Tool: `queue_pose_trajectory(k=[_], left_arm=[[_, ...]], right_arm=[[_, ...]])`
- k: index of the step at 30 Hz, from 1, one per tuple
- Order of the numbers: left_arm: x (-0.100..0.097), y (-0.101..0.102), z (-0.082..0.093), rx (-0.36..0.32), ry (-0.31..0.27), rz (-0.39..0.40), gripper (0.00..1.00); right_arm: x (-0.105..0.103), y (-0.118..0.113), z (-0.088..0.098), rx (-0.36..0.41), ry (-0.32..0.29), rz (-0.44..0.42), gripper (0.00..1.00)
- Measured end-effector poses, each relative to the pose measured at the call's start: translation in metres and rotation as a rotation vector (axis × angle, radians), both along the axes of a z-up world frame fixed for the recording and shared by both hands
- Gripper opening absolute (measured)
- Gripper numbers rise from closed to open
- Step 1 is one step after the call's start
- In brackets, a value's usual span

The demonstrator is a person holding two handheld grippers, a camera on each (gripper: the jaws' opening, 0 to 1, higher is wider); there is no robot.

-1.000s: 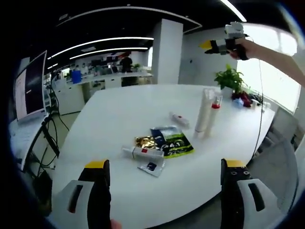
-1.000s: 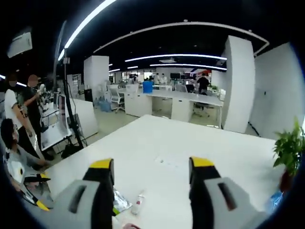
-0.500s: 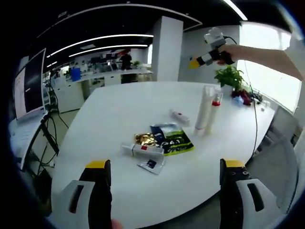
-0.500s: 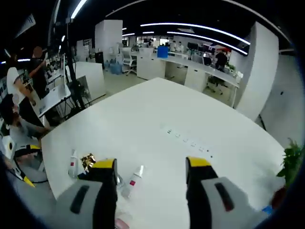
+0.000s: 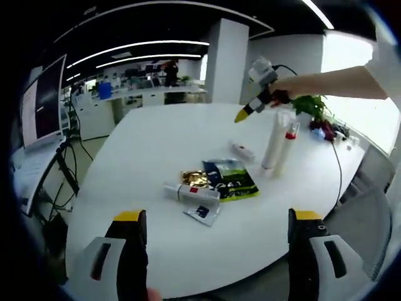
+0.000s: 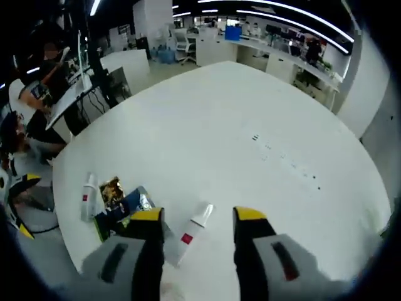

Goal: Arrange the skincare products in the storage area until every visible bottle or jar stands upright without overlapping.

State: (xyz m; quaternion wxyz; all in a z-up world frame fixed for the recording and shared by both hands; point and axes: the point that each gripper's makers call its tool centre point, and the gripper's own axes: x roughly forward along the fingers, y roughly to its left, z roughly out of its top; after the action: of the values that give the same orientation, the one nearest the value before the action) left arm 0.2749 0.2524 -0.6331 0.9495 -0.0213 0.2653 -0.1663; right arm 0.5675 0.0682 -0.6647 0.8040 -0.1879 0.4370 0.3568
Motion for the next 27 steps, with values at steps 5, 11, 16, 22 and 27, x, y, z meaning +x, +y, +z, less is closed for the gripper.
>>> queue_pose_trajectory(k=[5, 11, 16, 22, 27], left_arm=[[0.0, 0.002, -0.003, -0.001, 0.013, 0.011, 0.91], [0.001, 0.004, -0.005, -0.003, 0.024, 0.021, 0.9], [0.001, 0.004, -0.006, -0.002, 0.031, 0.024, 0.9], [0.0, 0.004, -0.007, -0.002, 0.037, 0.023, 0.9], [-0.001, 0.004, -0.006, 0.001, 0.039, 0.02, 0.89]], right_arm=[[-0.008, -0.007, -0.039, -0.086, 0.1, -0.032, 0.37], [-0.011, -0.005, -0.055, -0.131, 0.136, -0.042, 0.36], [-0.014, -0.006, -0.069, -0.168, 0.163, -0.04, 0.31], [-0.019, -0.008, -0.073, -0.178, 0.18, -0.047, 0.27], [-0.019, -0.018, -0.083, -0.249, 0.183, 0.0, 0.21]])
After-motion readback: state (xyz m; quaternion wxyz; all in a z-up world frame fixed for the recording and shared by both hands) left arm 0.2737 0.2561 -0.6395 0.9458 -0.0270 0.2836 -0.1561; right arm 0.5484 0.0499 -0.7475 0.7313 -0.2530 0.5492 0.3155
